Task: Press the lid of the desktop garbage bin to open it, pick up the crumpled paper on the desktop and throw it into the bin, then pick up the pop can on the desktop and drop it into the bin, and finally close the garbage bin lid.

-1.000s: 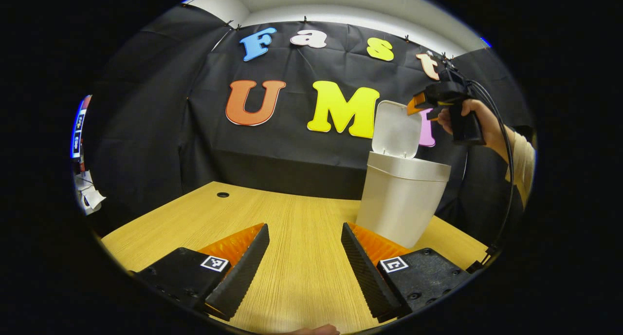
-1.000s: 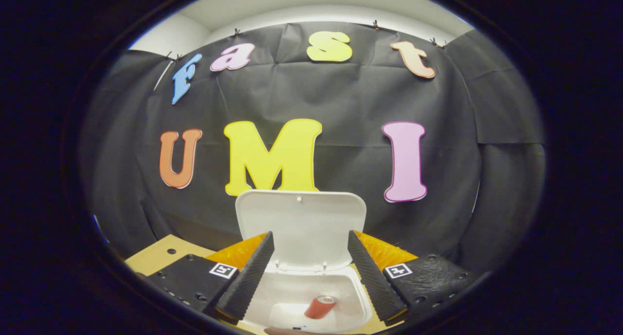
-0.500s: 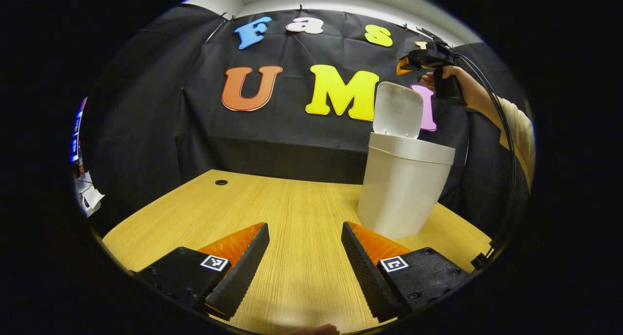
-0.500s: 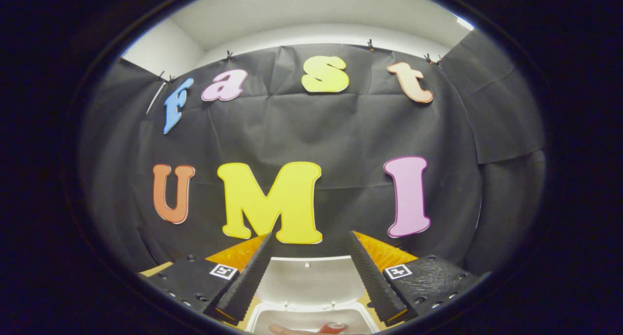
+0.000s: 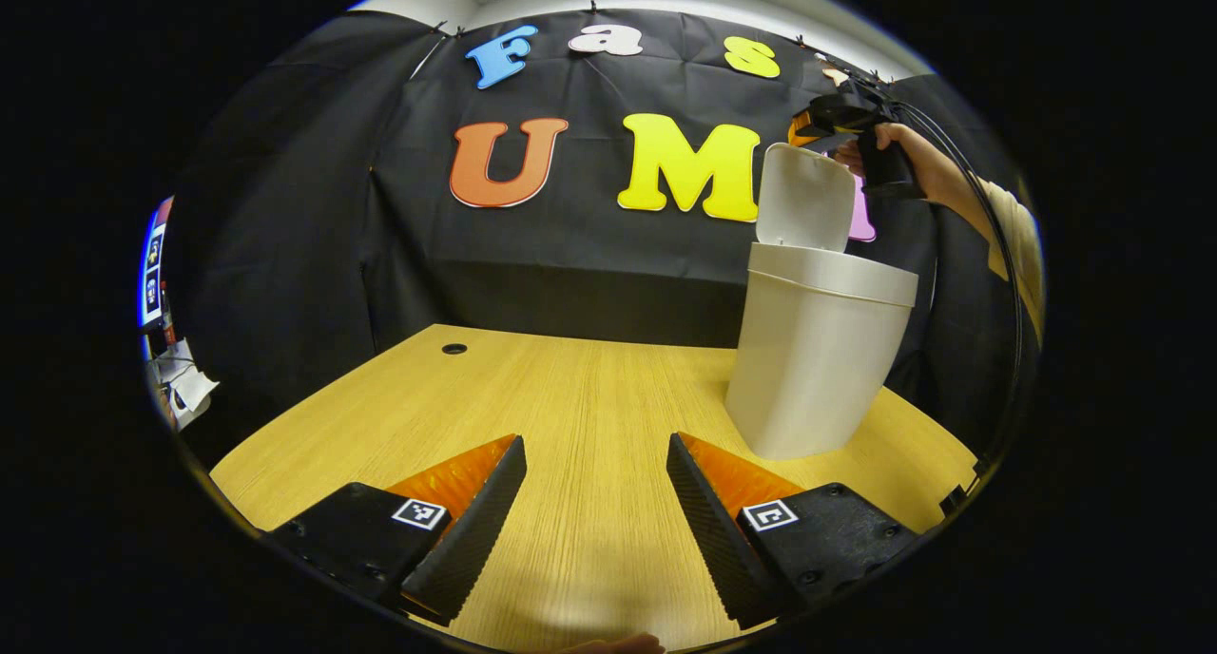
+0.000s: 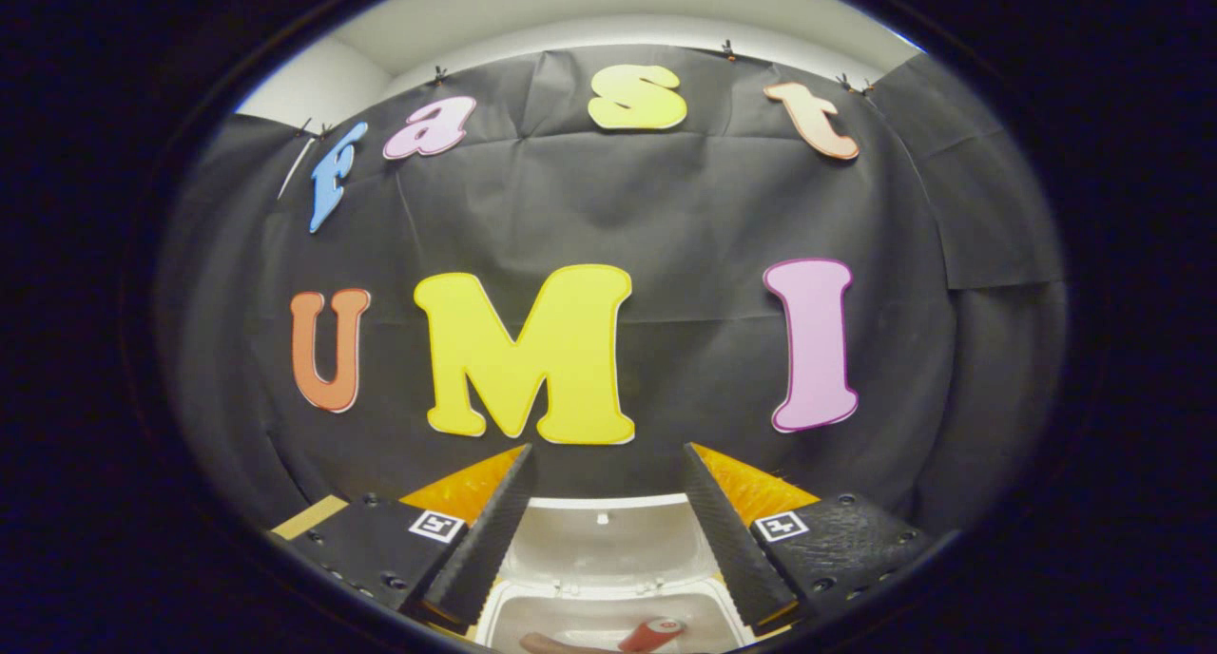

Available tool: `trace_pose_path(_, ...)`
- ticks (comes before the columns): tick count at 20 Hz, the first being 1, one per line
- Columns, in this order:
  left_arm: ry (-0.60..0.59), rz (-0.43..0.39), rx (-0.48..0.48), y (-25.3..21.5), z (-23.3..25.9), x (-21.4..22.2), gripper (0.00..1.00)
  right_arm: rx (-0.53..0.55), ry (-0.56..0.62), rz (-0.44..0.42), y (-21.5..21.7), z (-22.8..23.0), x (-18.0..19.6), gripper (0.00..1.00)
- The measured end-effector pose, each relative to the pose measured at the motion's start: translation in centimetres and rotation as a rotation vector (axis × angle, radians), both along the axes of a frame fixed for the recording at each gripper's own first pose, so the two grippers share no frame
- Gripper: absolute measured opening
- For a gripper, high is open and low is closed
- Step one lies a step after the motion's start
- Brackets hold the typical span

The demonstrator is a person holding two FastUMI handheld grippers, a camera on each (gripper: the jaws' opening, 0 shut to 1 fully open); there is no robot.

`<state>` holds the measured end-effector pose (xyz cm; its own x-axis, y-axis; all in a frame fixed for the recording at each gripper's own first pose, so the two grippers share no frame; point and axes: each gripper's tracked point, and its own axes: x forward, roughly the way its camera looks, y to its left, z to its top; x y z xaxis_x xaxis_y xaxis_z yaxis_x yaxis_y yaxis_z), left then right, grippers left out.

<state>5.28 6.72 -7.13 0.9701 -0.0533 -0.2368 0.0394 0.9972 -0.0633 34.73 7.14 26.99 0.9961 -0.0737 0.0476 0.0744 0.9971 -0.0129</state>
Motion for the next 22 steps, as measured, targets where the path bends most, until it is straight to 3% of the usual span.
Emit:
trace_pose_path(5, -0.044, -0.001, -0.004, -0.3, 1.7, -0.4, 0.96, -0.006, 0.097, -0.001, 0.0, -2.4, -3.4, 0.94)
trace_pose_path(9, -0.064, -0.023, 0.003, -1.2, 2.5, -0.9, 0.96, -0.028, 0.325, 0.006, 0.0, -8.1, -5.1, 0.93)
trace_pose_path(15, -0.069, -0.038, 0.018, -1.8, 2.6, -1.1, 0.96, 0.051, 0.609, -0.017, -0.2, -15.3, -7.3, 0.95)
trace_pose_path(22, -0.061, -0.023, 0.02, -1.0, 2.5, -1.0, 0.96, 0.047, 0.698, -0.021, 0.0, -17.9, -8.7, 0.94)
